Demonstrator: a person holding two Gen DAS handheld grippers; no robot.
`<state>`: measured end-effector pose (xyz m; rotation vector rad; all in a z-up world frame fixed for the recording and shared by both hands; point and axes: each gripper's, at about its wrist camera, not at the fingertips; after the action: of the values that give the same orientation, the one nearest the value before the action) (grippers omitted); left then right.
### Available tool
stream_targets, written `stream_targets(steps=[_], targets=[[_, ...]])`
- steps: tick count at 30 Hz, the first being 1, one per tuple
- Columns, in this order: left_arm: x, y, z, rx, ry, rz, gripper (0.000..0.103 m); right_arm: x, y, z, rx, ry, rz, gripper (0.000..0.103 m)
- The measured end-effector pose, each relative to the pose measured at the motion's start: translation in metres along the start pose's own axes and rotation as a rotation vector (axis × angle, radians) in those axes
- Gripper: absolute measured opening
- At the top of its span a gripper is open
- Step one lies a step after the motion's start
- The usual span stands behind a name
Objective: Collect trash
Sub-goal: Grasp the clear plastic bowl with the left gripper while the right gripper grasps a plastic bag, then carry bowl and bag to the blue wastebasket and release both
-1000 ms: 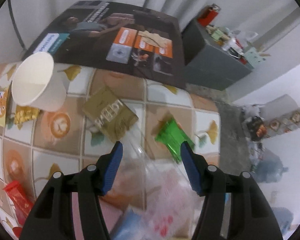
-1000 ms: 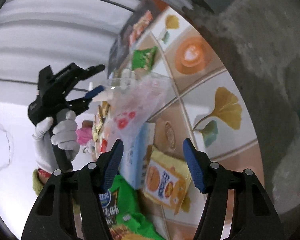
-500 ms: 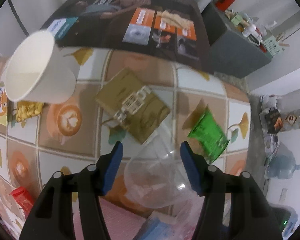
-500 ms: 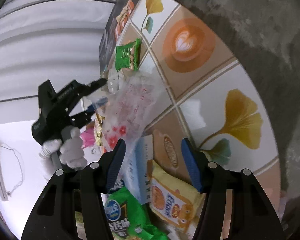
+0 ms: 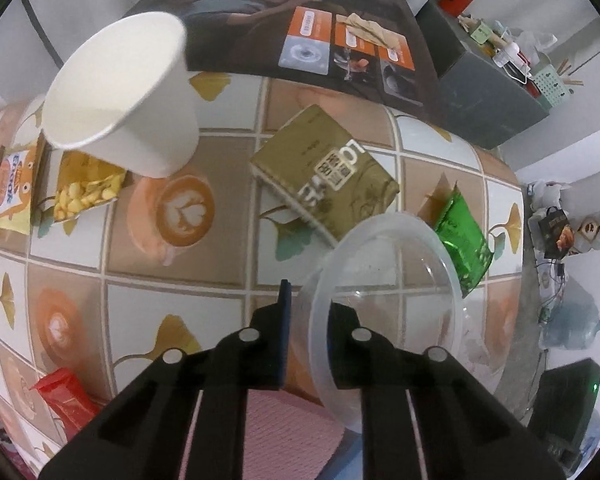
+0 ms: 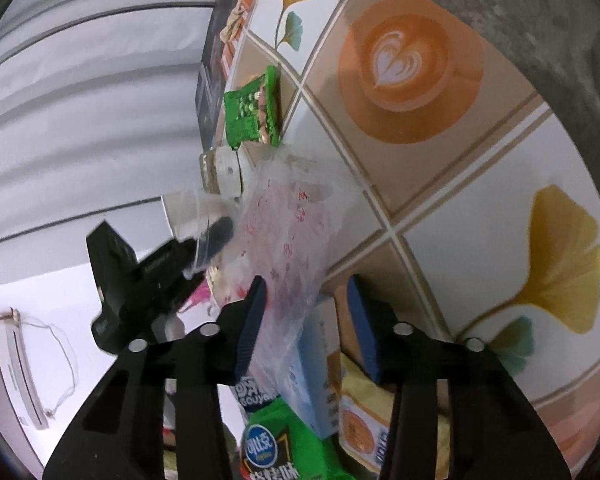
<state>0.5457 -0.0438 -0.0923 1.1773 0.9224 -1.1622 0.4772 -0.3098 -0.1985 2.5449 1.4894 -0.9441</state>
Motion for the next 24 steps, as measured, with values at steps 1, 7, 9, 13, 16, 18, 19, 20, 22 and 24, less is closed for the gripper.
stream_targets(steps=[1, 7, 9, 13, 16, 18, 19, 20, 22, 24], targets=[[-0.001, -0.001, -0.001, -0.002, 0.000, 0.003, 0.012, 0.002, 0.001, -0.001, 0.005, 0.000, 0.005, 0.032], [-0.017, -0.011, -0.006, 0.000, -0.001, 0.045, 0.012, 0.013, 0.013, -0.001, 0.031, 0.012, 0.044, 0.005], [-0.026, -0.015, -0.007, 0.004, -0.002, 0.060, 0.012, 0.009, 0.010, -0.001, 0.021, 0.025, 0.062, 0.002], [-0.052, -0.027, -0.010, 0.010, -0.005, 0.102, 0.012, -0.004, 0.004, -0.004, 0.005, 0.058, 0.103, 0.001], [-0.076, -0.039, -0.007, 0.037, -0.011, 0.126, 0.012, -0.019, -0.004, -0.006, -0.010, 0.090, 0.118, 0.001], [-0.094, -0.048, -0.001, 0.061, -0.020, 0.144, 0.012, -0.035, -0.012, -0.004, -0.029, 0.105, 0.128, 0.000], [-0.100, -0.051, 0.002, 0.070, -0.022, 0.152, 0.012, -0.041, -0.016, -0.005, -0.032, 0.118, 0.135, 0.000], [-0.112, -0.058, 0.009, 0.087, -0.029, 0.165, 0.012, -0.047, -0.019, -0.006, -0.034, 0.131, 0.138, 0.000], [-0.128, -0.068, 0.022, 0.117, -0.041, 0.180, 0.012, -0.064, -0.030, -0.005, -0.049, 0.149, 0.151, 0.000], [-0.142, -0.080, 0.036, 0.152, -0.053, 0.193, 0.012, -0.084, -0.042, -0.003, -0.065, 0.163, 0.174, 0.000]])
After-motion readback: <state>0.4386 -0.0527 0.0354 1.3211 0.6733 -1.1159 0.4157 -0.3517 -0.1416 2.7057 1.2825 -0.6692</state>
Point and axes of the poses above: each gripper's, at about its wrist camera, not at the fingertips, and x roughly the way its jaws point, z to its right, y to its top, and after that the axes turned 3 degrees about x, right-handed
